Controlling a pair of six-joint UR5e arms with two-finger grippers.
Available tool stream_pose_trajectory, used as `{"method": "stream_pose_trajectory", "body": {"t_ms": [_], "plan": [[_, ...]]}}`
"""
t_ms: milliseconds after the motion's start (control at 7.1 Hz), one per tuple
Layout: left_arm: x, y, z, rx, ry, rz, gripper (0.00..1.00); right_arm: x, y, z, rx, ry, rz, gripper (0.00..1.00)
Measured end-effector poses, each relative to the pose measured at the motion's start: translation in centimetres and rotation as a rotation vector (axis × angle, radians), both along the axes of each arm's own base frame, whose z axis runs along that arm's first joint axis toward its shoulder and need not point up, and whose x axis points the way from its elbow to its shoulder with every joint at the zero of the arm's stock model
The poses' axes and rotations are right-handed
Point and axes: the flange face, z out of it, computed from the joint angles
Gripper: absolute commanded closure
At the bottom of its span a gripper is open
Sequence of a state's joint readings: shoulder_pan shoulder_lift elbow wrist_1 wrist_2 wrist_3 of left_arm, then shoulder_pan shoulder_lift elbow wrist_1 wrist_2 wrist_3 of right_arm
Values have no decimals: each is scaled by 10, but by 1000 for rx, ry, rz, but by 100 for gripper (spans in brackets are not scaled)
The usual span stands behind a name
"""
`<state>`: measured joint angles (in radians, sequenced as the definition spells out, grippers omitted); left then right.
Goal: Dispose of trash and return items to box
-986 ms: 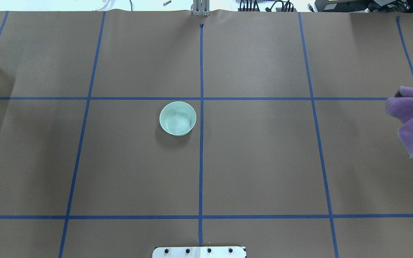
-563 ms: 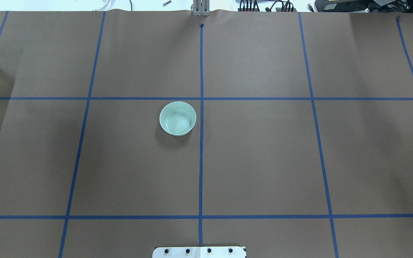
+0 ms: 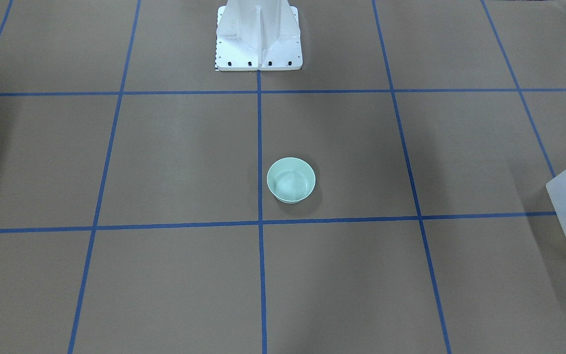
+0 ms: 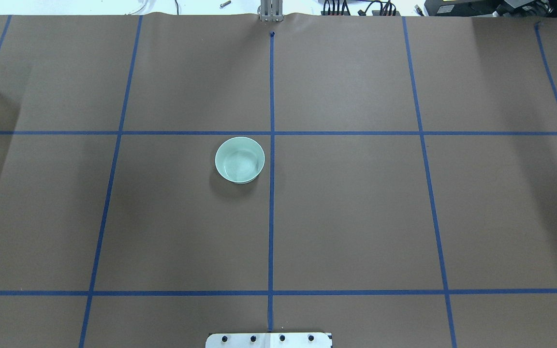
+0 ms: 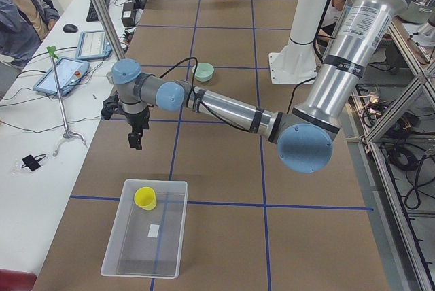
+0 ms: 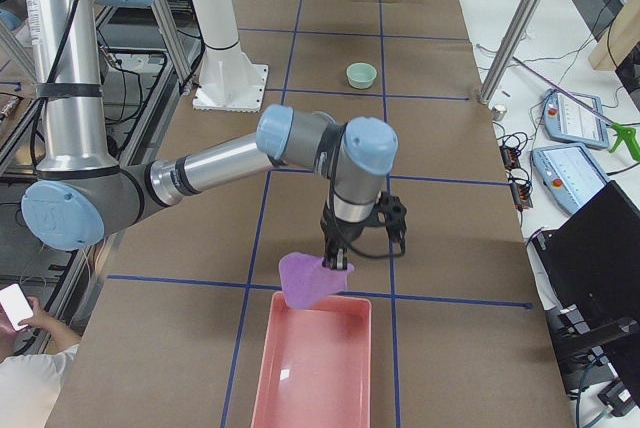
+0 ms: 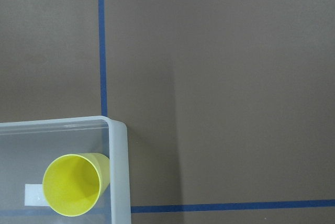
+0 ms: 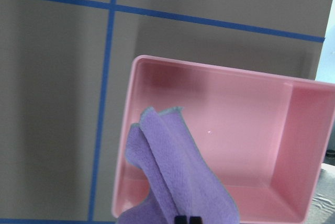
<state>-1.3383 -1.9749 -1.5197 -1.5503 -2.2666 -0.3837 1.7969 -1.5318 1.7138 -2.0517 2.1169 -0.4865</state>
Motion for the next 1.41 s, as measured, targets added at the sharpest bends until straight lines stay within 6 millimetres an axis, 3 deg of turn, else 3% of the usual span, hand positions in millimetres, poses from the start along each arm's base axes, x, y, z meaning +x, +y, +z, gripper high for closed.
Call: {"method": "stream_pose_trajectory", "body": {"t_ms": [141,282,423,563,704,986,1408], "plan": [[47,7,-31,-39,29,-17,2,25,6,52,28,10,-10,100],[104,13,-67,-81,58,-29,2,37,16,94,38,21,-18,100],[167,24,-104,-125,85,-28,2,38,32,131,36,25,-25,64],[220,36,-136,-156,101,-27,2,35,50,158,34,26,-27,1],[265,46,-163,-173,101,-31,2,31,61,171,30,25,-24,0],[338,69,-199,-196,95,-14,2,31,61,169,42,19,-7,0],[414,113,-197,-183,51,45,3,27,42,141,98,-50,48,0]]}}
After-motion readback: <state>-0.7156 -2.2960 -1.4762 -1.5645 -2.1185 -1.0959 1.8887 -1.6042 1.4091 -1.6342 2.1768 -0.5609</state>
